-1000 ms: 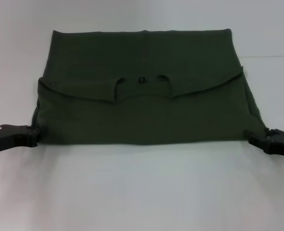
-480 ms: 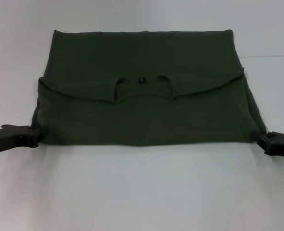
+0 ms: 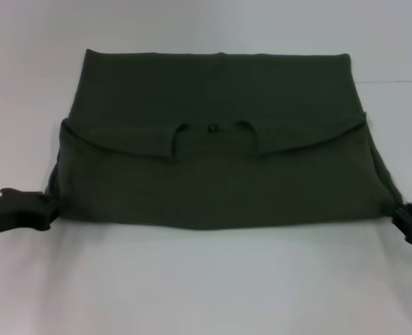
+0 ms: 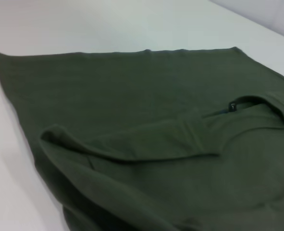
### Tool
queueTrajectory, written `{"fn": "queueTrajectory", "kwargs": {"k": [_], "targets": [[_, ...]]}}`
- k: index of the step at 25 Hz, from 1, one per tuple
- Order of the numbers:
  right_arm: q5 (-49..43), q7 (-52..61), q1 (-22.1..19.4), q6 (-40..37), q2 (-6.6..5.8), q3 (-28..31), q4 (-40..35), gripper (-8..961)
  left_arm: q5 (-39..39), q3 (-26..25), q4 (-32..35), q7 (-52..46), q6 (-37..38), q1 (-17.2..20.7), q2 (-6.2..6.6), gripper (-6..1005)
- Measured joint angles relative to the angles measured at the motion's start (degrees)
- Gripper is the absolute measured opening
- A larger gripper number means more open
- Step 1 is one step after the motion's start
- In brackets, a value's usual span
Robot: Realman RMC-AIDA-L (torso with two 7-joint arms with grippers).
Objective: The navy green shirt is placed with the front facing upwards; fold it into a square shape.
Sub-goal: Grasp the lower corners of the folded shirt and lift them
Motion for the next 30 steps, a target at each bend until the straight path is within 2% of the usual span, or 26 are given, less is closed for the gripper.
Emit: {"fn": "queueTrajectory", "kwargs": {"k": [6, 11, 12, 15, 16, 21, 23, 25, 30], "targets": [[-0.3, -6.1, -5.2, -10.4, -0.01, 4.8, 0.0, 78, 0.0, -1.7, 3.9, 6.4, 8.7, 3.3, -0.18, 43], [-0.5, -11.3, -10.5, -18.4, -0.09, 5.6, 0.0, 73, 0.5, -8.8, 4.7, 17.3, 20.9, 6.4, -0.23, 42], [-0.6, -12.4, -11.9, -19.8, -0.14, 5.6, 0.0, 72, 0.5, -8.8, 4.7, 17.3, 20.9, 6.4, -0.23, 42], [-1.6, -15.0, -14.9, -23.9, -0.15, 6.0, -0.1, 72, 0.8, -10.7, 6.1, 21.3, 29.5, 9.9, 0.29, 42], [-2.4, -15.9, -15.9, -25.5, -0.15, 6.6, -0.1, 72, 0.8, -10.7, 6.1, 21.3, 29.5, 9.9, 0.29, 42], [-8.1, -19.1, -20.1, -32.1, -0.04, 11.3, -0.2, 71, 4.6, -11.0, 10.2, 27.4, 39.9, 13.8, -0.14, 42], [-11.2, -19.7, -21.1, -33.9, -0.03, 13.8, -0.4, 71, 5.8, -11.1, 10.9, 27.9, 41.3, 14.2, -0.23, 42], [-15.3, -20.3, -21.9, -35.8, 0.00, 16.8, -0.8, 71, 10.3, -11.1, 12.9, 28.4, 44.0, 14.9, -0.47, 42], [-23.4, -20.8, -22.3, -39.4, -0.03, 23.4, -1.4, 72, 13.1, -11.4, 13.3, 29.1, 44.7, 15.1, -0.63, 42]]}}
